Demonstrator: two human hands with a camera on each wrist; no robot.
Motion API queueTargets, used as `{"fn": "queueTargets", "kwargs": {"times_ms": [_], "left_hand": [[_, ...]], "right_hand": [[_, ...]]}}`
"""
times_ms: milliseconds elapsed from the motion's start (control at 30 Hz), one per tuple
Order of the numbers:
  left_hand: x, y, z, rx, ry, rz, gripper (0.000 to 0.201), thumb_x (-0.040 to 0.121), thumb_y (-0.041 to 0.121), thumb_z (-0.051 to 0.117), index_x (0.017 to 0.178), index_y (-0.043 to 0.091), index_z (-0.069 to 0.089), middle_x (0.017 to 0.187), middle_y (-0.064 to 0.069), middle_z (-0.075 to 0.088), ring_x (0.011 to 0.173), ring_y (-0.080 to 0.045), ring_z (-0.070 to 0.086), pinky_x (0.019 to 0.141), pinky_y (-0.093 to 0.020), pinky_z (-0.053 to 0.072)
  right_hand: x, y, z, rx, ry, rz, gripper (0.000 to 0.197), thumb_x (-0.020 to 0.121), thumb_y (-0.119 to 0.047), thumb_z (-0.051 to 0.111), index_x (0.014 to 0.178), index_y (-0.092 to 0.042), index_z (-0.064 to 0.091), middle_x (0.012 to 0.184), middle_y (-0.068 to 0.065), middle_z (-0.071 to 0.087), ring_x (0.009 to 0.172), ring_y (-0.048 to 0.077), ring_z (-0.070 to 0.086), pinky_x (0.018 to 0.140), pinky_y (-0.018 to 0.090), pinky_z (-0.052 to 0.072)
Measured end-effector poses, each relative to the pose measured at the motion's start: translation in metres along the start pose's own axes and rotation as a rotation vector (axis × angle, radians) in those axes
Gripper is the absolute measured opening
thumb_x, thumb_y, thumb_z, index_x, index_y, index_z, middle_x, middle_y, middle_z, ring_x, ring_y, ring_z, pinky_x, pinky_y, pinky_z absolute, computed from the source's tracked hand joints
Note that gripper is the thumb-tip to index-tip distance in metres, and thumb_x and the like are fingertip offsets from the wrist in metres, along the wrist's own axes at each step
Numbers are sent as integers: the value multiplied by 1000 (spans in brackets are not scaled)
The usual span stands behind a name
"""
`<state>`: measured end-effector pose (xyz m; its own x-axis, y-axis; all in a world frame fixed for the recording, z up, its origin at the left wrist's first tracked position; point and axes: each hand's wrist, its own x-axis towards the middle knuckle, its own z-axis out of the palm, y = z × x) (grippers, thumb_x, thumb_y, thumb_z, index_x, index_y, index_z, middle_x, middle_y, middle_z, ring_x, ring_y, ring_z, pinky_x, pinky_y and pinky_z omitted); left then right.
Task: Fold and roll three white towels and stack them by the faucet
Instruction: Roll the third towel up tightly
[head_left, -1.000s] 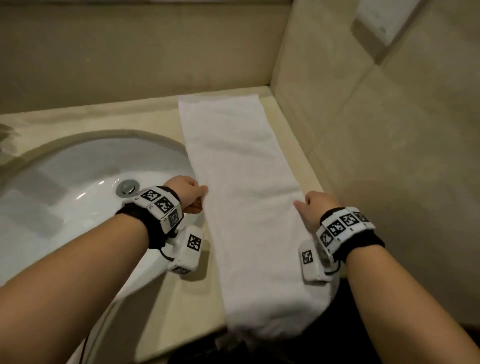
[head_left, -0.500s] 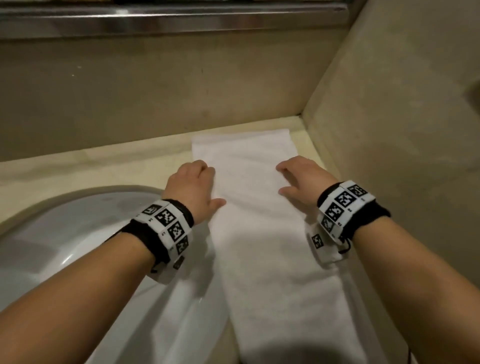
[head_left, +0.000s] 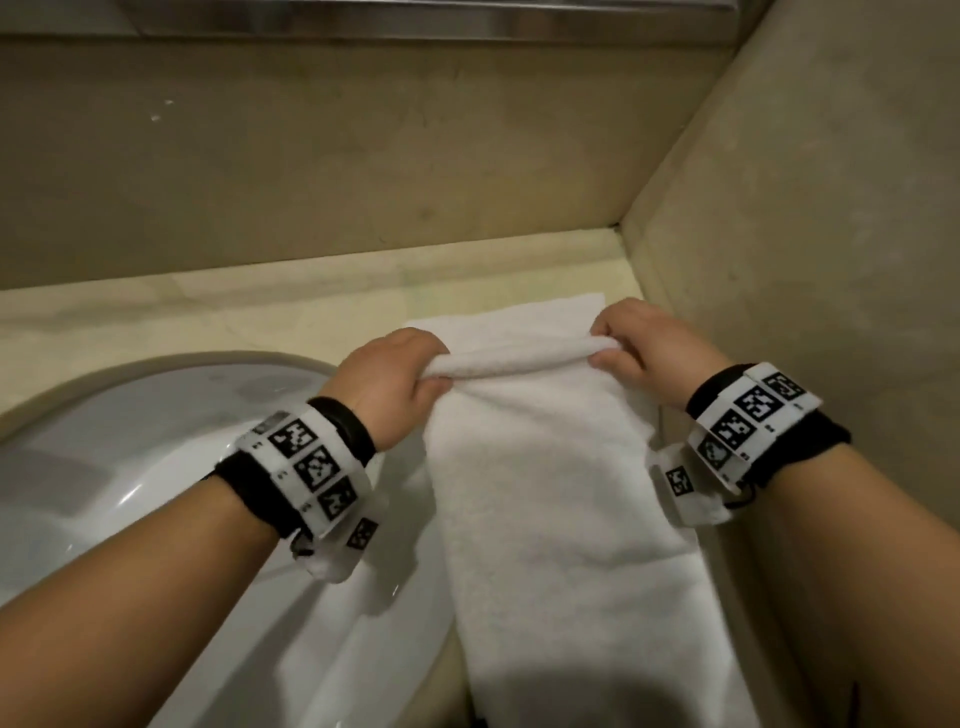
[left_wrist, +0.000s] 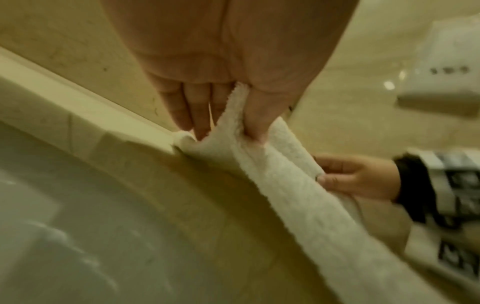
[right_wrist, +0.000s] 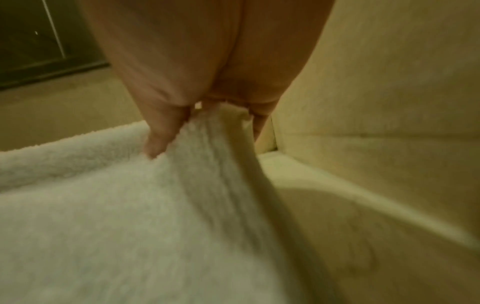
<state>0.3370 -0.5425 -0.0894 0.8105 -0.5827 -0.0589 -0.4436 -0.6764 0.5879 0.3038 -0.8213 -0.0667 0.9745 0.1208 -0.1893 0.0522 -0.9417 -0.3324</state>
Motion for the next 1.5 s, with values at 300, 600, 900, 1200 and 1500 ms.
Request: {"fn": "queueTargets", "kwargs": {"times_ms": [300,600,900,1200,1500], "left_hand": [[31,11,-47,-230,172,-125,4,87,27,54,85,29,51,75,11,55,71,-13,51,60,-28,35],[22,-2,-6,-487,-17,-363,47,71,35,74,110,26,48,108,5,62,96,-15,59,81,-29,48],[22,1,-2,-187,32,-234,16,88,21,54,92,20,38,76,-6,55,69,-25,51,51,-25,33],[75,4,-102,-207,378,-185,21,85,25,55,104,22,45,79,9,51,68,-12,48,56,-26,33],[82,-36,-50,-376,265,-356,42,88,30,55,126,15,45,122,-4,59,110,-23,56,87,-28,42]], "right_hand": [[8,-2,-46,238,142,155,25,78,-33,68,92,-28,47,76,-12,53,66,5,49,55,20,35],[5,13,5,670,234,392,16,81,-29,64,91,-30,52,83,-10,57,72,12,53,59,24,41],[5,24,10,560,213,468,37,80,-17,68,115,-19,56,93,-5,60,81,14,55,70,23,38],[70,-26,-77,797,583,284,31,84,-11,58,110,-27,58,88,-16,63,71,-11,59,58,2,43],[95,-13,-21,892,368,418,30,89,-1,50,119,-8,50,80,1,60,49,2,60,53,14,50]]}}
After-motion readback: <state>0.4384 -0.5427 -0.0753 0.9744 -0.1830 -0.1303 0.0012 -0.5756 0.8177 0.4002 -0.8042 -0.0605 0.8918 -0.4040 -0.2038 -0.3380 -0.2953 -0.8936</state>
